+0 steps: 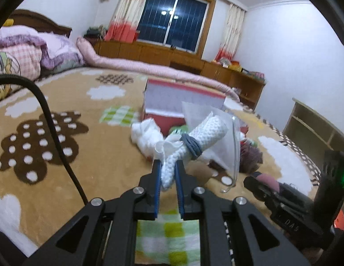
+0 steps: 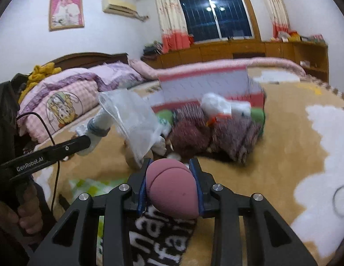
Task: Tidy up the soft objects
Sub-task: 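Carry the towel roll with the left tool while the right tool carries the sponge into the box, then open the left tool to drop the towel roll while the right tool drops the sponge, then move both tools back from the box toward the pile, then grasp the white mesh bag with the right tool while the left tool reaches into the pile, then grasp the green-and-white FIRST sock with the left tool while the right tool lifts the mesh bag, then carry the sock with the left tool while the right tool carries the mesh bag into the box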
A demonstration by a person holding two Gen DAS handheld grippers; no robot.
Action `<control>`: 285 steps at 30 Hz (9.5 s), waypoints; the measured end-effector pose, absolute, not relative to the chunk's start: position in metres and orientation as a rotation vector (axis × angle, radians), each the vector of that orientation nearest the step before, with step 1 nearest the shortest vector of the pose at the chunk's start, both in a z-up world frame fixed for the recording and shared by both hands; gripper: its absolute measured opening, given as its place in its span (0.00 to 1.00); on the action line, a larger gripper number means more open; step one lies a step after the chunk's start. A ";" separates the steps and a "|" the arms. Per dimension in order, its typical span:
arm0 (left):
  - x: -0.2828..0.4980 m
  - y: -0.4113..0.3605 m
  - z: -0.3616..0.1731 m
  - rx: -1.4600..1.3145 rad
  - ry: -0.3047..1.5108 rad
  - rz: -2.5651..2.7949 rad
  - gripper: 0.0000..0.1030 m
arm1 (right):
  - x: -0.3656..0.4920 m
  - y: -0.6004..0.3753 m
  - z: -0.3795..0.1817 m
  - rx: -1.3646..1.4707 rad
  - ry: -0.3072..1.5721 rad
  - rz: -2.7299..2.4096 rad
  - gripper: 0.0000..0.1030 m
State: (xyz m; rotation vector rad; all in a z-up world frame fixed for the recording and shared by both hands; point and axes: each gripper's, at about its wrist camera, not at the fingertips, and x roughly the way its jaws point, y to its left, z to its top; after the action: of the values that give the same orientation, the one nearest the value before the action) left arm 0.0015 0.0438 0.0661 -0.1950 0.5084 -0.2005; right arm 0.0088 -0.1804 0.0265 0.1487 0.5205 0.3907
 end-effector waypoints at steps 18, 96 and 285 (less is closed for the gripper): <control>-0.006 0.040 0.107 -0.166 0.376 -0.177 0.12 | 0.008 -0.191 0.062 0.164 0.438 0.388 0.34; 0.230 0.010 0.044 0.034 0.655 -0.252 0.28 | 0.250 -0.208 0.042 -0.124 0.705 0.240 0.44; 0.176 0.036 0.121 -0.233 0.616 -0.455 0.16 | 0.068 -0.249 0.125 0.045 0.326 0.319 0.05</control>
State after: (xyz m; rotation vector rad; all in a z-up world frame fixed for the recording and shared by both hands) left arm 0.1761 0.0357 0.1208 -0.2334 0.6159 -0.4555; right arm 0.0677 -0.2492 0.1247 0.0447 0.3264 0.3189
